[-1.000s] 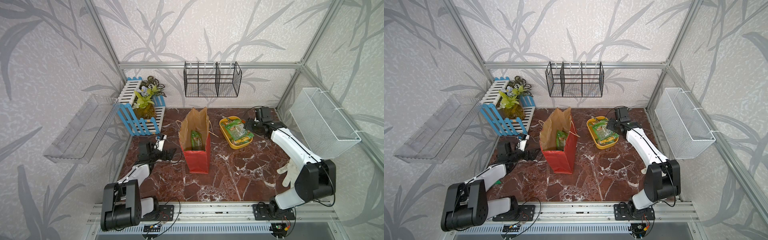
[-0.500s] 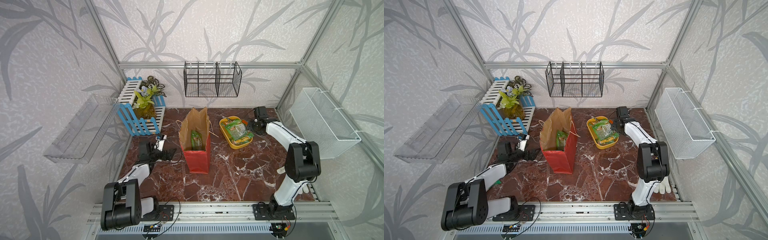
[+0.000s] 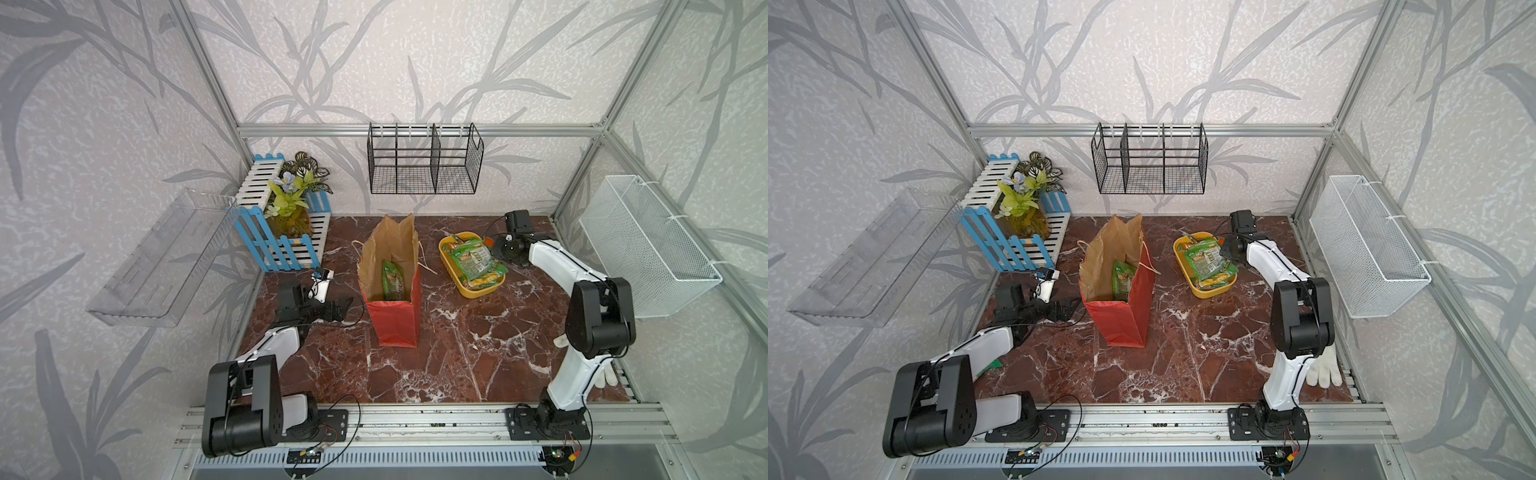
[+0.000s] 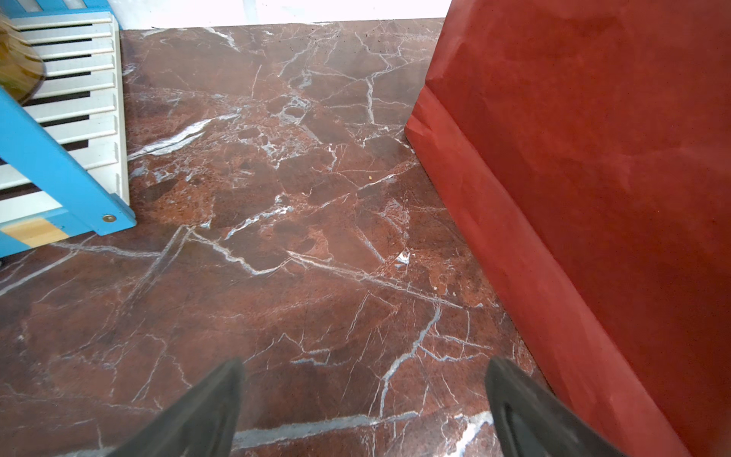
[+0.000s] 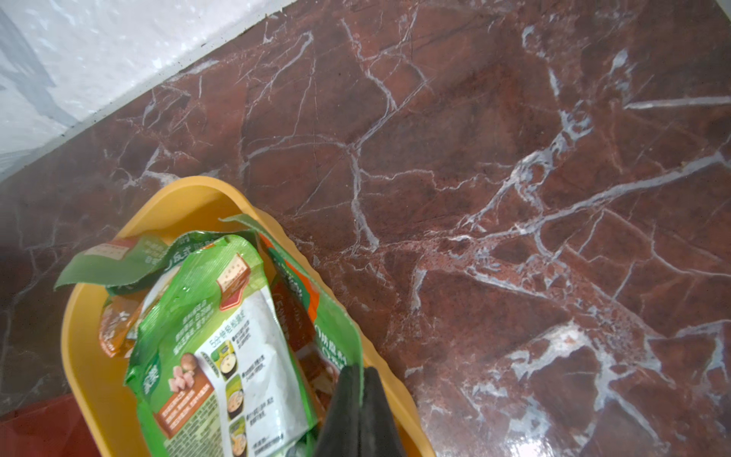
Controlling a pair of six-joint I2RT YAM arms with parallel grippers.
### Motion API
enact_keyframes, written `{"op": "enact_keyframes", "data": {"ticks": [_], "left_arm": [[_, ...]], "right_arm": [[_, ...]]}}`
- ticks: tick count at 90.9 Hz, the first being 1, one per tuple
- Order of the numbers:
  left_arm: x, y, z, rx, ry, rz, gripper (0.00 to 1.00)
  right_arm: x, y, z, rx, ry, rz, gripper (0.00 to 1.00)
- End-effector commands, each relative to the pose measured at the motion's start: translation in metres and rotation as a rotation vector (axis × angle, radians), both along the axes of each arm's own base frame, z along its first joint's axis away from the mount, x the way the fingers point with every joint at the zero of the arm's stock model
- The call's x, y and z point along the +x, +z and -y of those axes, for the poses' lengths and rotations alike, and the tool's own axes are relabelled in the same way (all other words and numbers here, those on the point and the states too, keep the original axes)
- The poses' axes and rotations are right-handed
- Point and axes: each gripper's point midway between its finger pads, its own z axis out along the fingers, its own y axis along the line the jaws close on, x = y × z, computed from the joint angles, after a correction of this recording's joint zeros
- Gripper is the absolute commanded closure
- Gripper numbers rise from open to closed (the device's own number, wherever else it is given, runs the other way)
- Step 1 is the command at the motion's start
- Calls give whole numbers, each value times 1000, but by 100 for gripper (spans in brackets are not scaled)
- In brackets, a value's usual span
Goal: Place the condiment packets inside the bag
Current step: Pick up the condiment packet from the storage box.
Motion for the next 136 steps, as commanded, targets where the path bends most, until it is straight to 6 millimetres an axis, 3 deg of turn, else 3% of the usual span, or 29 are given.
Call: {"op": "enact_keyframes", "data": {"ticks": [1,40,58,73,103,120,136], "left_arm": [[4,3,-1,13,-5,15,0],[4,4,-1,16,-5,18,1],[3,5,-1,16,-6,21,1],[3,5,-1,18,-8,22,1],[3,7,-3,11,0,25,1],[3,8,-4,7,-1,28,1],[3,8,-4,6,2,28,1]], "right_arm": [[3,40,-4,33,24,116,100],[-24,109,-8,99,36,282,100],[-40,153,-9,109,38,380,100],[-61,196,-22,96,74,466,100],[-114,290,-87,76,249,671,100],[-135,324,-137,105,377,740,100],[-145,341,-192,133,503,768,100]]}}
